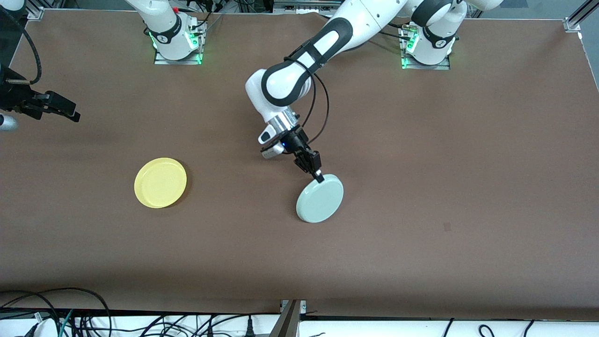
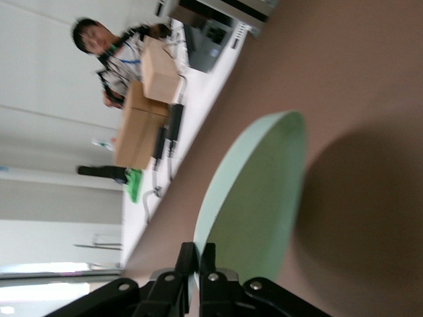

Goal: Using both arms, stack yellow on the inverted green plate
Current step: 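Lower the inverted green plate onto the table and open the left gripper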

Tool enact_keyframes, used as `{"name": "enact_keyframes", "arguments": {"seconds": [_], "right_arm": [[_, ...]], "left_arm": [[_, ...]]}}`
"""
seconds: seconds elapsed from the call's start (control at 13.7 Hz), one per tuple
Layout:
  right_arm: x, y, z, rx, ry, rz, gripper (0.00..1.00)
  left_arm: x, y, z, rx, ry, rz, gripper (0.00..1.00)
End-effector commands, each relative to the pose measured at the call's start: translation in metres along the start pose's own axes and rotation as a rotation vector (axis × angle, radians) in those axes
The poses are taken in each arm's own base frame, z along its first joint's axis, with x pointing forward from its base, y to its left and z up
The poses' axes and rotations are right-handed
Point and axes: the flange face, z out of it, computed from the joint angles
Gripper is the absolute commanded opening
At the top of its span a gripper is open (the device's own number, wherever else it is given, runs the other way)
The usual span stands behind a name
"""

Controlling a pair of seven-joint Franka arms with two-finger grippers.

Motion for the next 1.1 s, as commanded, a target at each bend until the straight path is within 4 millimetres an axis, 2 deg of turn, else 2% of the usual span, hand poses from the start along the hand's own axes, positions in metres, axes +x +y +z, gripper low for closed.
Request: {"name": "enact_keyframes", "arguments": {"seconds": [0.0,0.15,0.22,0.37,0.51,0.58,0.73,0.8,0.88,1.02], "right_arm": [[0.003,0.001,-0.002,-0.003,0.000,0.008,1.00],[0.005,0.007,0.002,-0.004,-0.002,0.018,1.00],[0.005,0.010,0.003,-0.007,-0.009,0.023,1.00],[0.005,0.013,0.003,-0.016,-0.006,0.025,1.00],[0.007,0.016,0.004,-0.016,-0.002,0.033,1.00],[0.009,0.017,0.007,-0.013,-0.007,0.035,1.00],[0.014,0.025,0.021,-0.012,-0.034,0.044,1.00],[0.015,0.026,0.024,-0.008,-0.037,0.045,1.00],[0.020,0.037,0.032,-0.002,-0.043,0.064,1.00],[0.033,0.051,0.051,0.000,-0.038,0.080,1.00]], "left_arm": [[-0.008,0.038,-0.001,-0.173,-0.093,-0.100,0.65],[-0.008,0.044,-0.024,-0.273,-0.131,-0.146,0.90],[-0.004,0.040,-0.029,-0.309,-0.159,-0.172,1.00],[0.001,0.040,-0.047,-0.396,-0.183,-0.207,1.00],[0.016,0.019,-0.051,-0.470,-0.226,-0.279,1.00],[0.025,-0.004,-0.041,-0.498,-0.261,-0.320,1.00],[0.040,-0.064,-0.020,-0.555,-0.330,-0.410,1.00],[0.047,-0.104,-0.006,-0.594,-0.358,-0.431,1.00],[0.051,-0.145,0.006,-0.640,-0.368,-0.422,1.00],[0.046,-0.231,0.039,-0.743,-0.398,-0.418,1.00]]}}
